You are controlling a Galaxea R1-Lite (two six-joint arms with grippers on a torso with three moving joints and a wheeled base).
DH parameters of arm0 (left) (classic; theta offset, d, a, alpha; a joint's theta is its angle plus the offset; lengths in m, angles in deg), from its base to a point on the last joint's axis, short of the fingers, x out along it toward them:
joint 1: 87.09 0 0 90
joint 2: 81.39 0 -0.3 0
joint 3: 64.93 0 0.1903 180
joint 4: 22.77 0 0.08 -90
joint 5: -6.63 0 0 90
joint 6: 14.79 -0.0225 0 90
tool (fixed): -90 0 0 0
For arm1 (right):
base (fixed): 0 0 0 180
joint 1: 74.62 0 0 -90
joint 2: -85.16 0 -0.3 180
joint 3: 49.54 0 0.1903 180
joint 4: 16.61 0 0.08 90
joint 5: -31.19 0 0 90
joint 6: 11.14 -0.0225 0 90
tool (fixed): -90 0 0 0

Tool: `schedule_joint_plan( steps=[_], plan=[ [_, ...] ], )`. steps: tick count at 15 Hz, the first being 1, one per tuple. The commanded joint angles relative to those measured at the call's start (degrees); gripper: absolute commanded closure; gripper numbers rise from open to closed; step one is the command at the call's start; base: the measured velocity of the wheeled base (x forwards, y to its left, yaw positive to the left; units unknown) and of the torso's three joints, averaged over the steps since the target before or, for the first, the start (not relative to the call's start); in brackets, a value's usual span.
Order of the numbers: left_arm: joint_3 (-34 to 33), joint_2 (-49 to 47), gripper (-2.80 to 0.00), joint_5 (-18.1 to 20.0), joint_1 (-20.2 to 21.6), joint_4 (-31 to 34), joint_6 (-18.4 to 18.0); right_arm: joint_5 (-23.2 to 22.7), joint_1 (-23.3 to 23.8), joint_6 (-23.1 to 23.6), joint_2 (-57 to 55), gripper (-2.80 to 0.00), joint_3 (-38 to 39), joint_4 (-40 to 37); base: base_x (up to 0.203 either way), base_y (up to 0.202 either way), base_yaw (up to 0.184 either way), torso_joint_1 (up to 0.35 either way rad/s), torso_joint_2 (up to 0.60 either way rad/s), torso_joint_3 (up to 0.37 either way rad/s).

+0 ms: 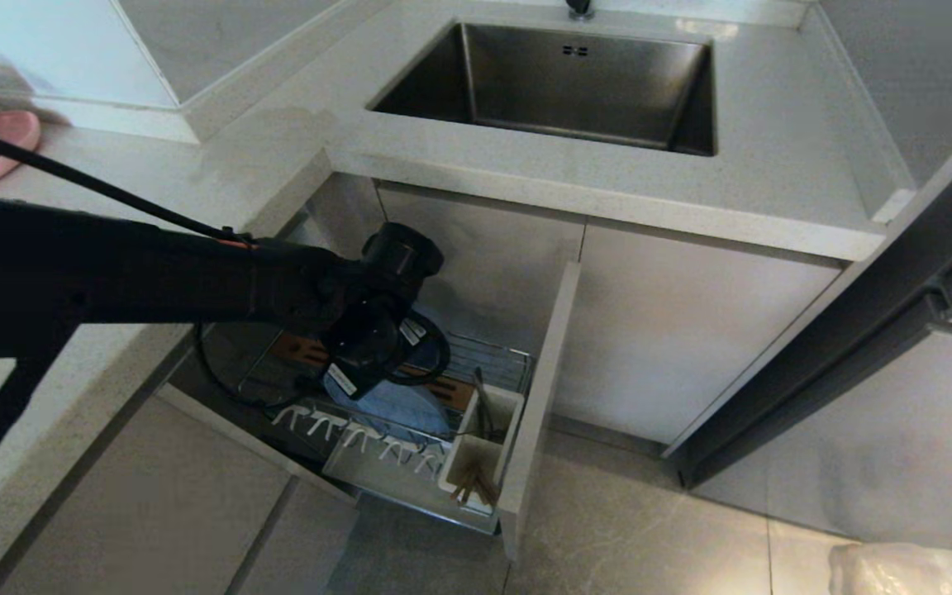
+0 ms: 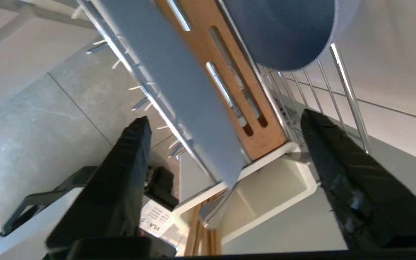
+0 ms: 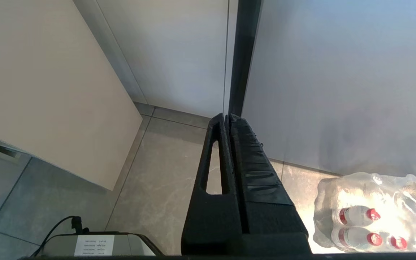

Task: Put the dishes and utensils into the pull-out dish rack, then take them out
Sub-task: Take the plate out of the cupboard

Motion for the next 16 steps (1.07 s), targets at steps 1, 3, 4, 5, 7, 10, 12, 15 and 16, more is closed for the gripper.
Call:
schedule_joint_plan(
  steps=[1, 3, 4, 5, 7, 10, 12, 15, 16],
  plan=[
    [0.72, -2.42, -2.80, -0.17, 0.09, 0.12, 0.40, 0.00, 0.00, 0.00, -0.06, 0.00, 0.00, 0.02, 0.000, 0.000, 0.000, 0.000, 0.00, 0.000],
    [0.81, -3.56, -2.80, -0.17, 0.67, -0.08, 0.40, 0.00, 0.00, 0.00, -0.06, 0.00, 0.00, 0.02, 0.000, 0.000, 0.000, 0.000, 0.00, 0.000],
    [0.91, -4.22, -2.80, -0.17, 0.89, -0.52, 0.36, 0.00, 0.00, 0.00, -0.06, 0.00, 0.00, 0.02, 0.000, 0.000, 0.000, 0.000, 0.00, 0.000],
    [0.92, -4.61, -2.80, -0.17, 1.03, -0.81, 0.32, 0.00, 0.00, 0.00, -0.06, 0.00, 0.00, 0.02, 0.000, 0.000, 0.000, 0.000, 0.00, 0.000],
    [1.01, -5.72, -2.80, -0.17, 1.28, -1.05, 0.31, 0.00, 0.00, 0.00, -0.06, 0.00, 0.00, 0.02, 0.000, 0.000, 0.000, 0.000, 0.00, 0.000],
    [1.32, -6.56, -2.80, -0.17, 1.71, -2.13, 0.22, 0.00, 0.00, 0.00, 0.02, 0.00, 0.00, 0.02, 0.000, 0.000, 0.000, 0.000, 0.00, 0.000],
    [1.36, -6.85, -2.80, -0.17, 1.80, -2.17, 0.13, 0.00, 0.00, 0.00, 0.00, 0.00, 0.00, 0.02, 0.000, 0.000, 0.000, 0.000, 0.00, 0.000],
    [1.71, -7.20, -2.80, -0.17, 1.98, -2.26, 0.05, 0.00, 0.00, 0.00, 0.02, 0.00, 0.00, 0.02, 0.000, 0.000, 0.000, 0.000, 0.00, 0.000],
    [1.78, -7.25, -2.80, -0.17, 2.05, -2.26, -0.23, 0.00, 0.00, 0.00, -0.03, 0.00, 0.00, 0.02, 0.000, 0.000, 0.000, 0.000, 0.00, 0.000]
  ],
)
